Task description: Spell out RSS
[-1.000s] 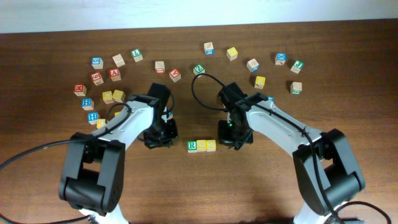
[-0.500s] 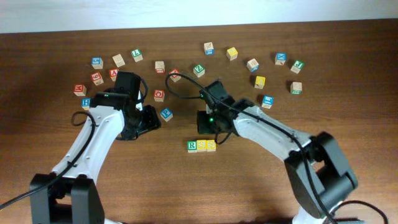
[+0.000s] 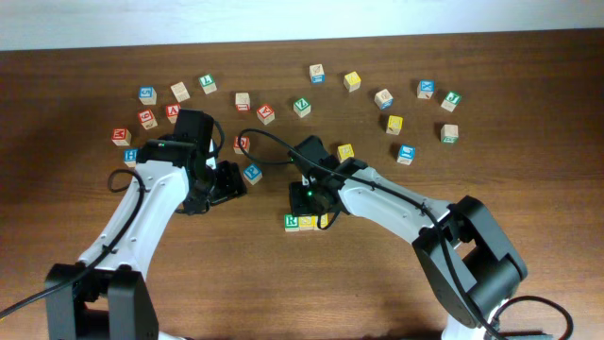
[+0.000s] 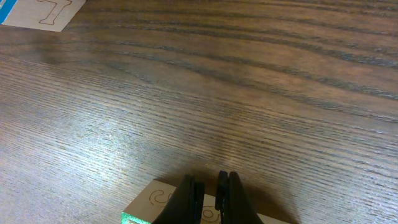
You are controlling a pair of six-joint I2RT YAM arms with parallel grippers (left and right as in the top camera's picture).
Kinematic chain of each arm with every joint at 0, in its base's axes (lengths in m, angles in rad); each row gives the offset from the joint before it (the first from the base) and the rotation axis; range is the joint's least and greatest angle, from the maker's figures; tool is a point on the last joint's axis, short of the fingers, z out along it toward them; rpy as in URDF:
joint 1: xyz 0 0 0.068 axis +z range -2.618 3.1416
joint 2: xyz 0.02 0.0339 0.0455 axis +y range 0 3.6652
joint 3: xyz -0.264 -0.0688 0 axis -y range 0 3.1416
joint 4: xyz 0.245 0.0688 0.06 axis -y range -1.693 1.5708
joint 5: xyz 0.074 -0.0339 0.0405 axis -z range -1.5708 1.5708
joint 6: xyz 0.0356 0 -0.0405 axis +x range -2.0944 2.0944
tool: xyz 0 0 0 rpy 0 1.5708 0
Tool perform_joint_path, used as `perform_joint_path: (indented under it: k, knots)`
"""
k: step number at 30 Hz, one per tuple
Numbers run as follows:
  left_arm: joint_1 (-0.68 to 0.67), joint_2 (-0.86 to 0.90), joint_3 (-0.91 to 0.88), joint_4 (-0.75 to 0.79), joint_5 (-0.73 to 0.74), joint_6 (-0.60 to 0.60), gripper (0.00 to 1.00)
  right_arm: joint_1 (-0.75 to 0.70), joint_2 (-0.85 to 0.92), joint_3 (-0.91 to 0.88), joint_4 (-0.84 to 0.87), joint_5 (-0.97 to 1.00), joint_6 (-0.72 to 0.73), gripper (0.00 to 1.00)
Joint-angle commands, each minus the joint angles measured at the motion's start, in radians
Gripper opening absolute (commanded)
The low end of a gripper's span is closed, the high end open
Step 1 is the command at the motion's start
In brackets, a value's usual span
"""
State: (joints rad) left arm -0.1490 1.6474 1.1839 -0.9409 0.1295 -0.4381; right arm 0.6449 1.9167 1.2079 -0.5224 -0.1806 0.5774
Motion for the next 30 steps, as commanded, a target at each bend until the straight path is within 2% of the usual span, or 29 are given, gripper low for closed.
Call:
perform_joint_path:
  k: [1, 30]
  knots:
    - [0.006, -0.004, 0.01, -0.003, -0.007, 0.002, 0.76, 0.003, 0.009, 0.004, -0.001, 0.0, 0.008, 0.04]
    - [0.006, -0.004, 0.01, -0.006, -0.007, 0.003, 0.76, 0.002, 0.009, 0.005, -0.003, -0.024, 0.007, 0.04]
